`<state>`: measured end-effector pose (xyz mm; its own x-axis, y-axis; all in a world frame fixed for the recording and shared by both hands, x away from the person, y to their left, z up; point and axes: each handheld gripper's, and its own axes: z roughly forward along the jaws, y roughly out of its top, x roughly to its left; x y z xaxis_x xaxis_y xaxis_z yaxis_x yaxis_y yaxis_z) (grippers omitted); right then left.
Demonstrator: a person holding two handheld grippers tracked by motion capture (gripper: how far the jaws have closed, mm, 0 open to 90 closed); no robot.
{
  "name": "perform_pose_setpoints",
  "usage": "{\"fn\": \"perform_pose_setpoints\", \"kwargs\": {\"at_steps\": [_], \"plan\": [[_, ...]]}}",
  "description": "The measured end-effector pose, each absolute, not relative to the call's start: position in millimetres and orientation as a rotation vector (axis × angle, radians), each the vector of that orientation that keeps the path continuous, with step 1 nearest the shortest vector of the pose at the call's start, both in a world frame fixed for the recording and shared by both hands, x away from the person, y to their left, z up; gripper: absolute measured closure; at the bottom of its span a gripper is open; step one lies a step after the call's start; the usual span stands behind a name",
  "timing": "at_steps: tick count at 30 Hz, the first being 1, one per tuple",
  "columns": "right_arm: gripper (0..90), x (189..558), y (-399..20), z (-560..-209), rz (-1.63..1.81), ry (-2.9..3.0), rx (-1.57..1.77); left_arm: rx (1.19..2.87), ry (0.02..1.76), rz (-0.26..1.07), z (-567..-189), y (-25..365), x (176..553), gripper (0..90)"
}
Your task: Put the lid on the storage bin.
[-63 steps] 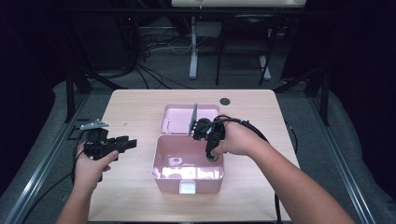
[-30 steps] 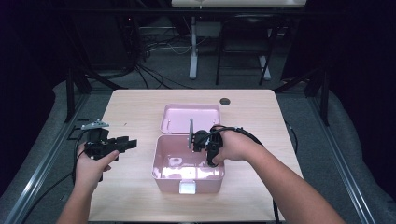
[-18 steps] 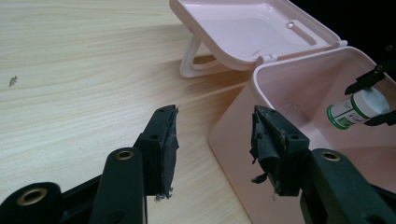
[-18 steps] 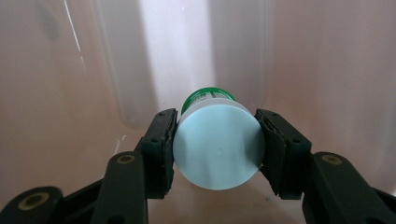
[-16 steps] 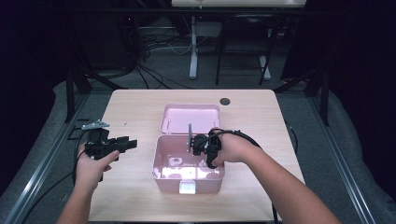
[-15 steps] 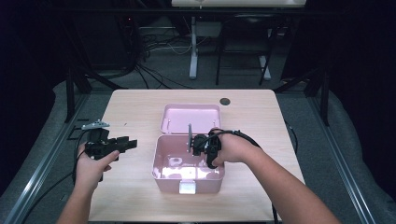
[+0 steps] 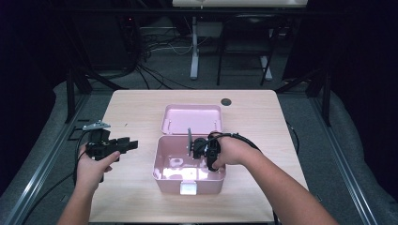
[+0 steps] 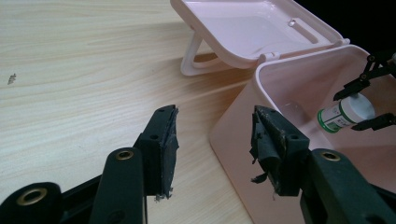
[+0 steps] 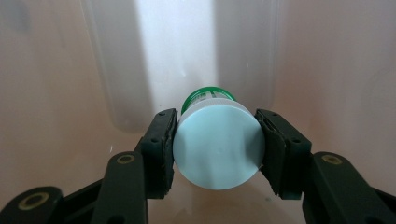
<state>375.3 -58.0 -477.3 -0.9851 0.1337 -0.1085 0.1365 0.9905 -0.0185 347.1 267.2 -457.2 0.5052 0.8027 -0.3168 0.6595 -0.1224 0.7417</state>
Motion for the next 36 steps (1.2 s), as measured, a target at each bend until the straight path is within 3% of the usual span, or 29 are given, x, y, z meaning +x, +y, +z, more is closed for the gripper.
{"fn": "perform_pose_setpoints", "kwargs": {"at_steps": [36], "plan": [[50.0,373.3,-50.2,-500.8,-0.107,3.026,0.126,1.85,1.216,0.197,-457.2,267.7,347.4,50.9]]}}
